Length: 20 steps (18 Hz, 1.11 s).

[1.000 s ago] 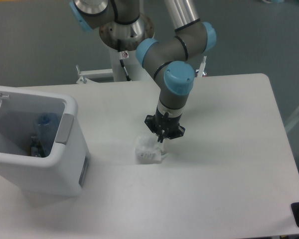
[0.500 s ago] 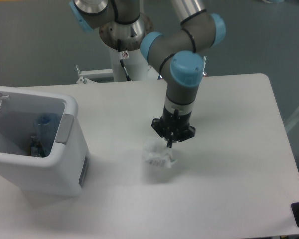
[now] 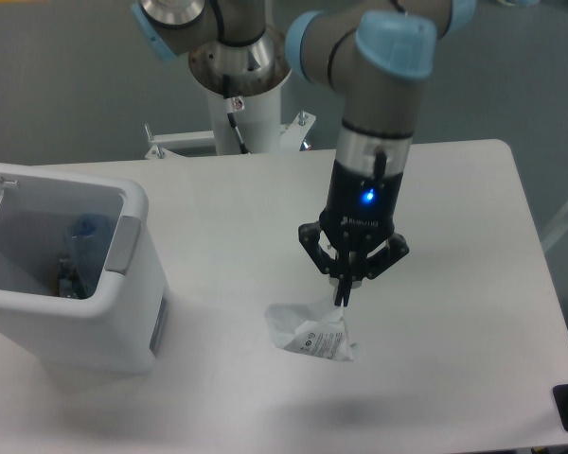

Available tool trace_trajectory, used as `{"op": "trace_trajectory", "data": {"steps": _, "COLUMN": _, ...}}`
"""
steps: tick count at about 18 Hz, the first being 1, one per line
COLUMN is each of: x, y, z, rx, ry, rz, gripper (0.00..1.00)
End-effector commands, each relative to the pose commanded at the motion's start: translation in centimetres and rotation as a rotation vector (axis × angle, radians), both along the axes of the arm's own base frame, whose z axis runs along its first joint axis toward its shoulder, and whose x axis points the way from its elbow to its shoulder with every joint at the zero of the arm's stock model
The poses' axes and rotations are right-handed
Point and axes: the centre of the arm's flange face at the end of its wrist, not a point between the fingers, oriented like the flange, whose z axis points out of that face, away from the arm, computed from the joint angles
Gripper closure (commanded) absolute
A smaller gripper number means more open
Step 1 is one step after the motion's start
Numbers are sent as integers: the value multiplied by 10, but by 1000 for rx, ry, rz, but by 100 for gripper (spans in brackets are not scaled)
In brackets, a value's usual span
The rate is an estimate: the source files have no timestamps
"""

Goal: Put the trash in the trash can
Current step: 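Lift the paper and carry it over the trash bin, then release the paper into the bin and raise the gripper away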

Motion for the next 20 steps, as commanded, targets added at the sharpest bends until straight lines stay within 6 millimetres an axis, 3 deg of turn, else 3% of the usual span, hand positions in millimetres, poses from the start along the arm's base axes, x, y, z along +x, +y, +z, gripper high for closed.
{"op": "trace_trajectory", "data": {"steps": 3, "x": 33, "y": 11, "z": 18, "rx": 31, "ry": 4, "rz": -51, "gripper": 100}}
{"op": "trace_trajectory", "data": {"steps": 8, "x": 126, "y": 39, "z": 29, "rx": 32, "ry": -16, "rz": -148, "gripper": 100}}
{"op": "trace_trajectory", "data": {"steps": 12, "x": 199, "y": 42, "z": 24, "rx": 20, "ry": -35, "rz": -238, "gripper": 100}}
{"op": "trace_trajectory", "data": {"steps": 16, "x": 243, "y": 37, "z": 8, "rx": -7, "ry": -49, "rz": -298, "gripper": 100}}
{"op": "trace_trajectory", "data": {"steps": 18, "x": 259, "y": 38, "z": 0, "rx": -13, "ry": -51, "rz": -333, "gripper": 67}}
{"op": "trace_trajectory", "data": {"steps": 19, "x": 262, "y": 39, "z": 1, "rx": -10, "ry": -45, "rz": -340, "gripper": 42}}
{"op": "trace_trajectory", "data": {"steps": 20, "x": 262, "y": 40, "z": 4, "rx": -2, "ry": -36, "rz": -344, "gripper": 6}}
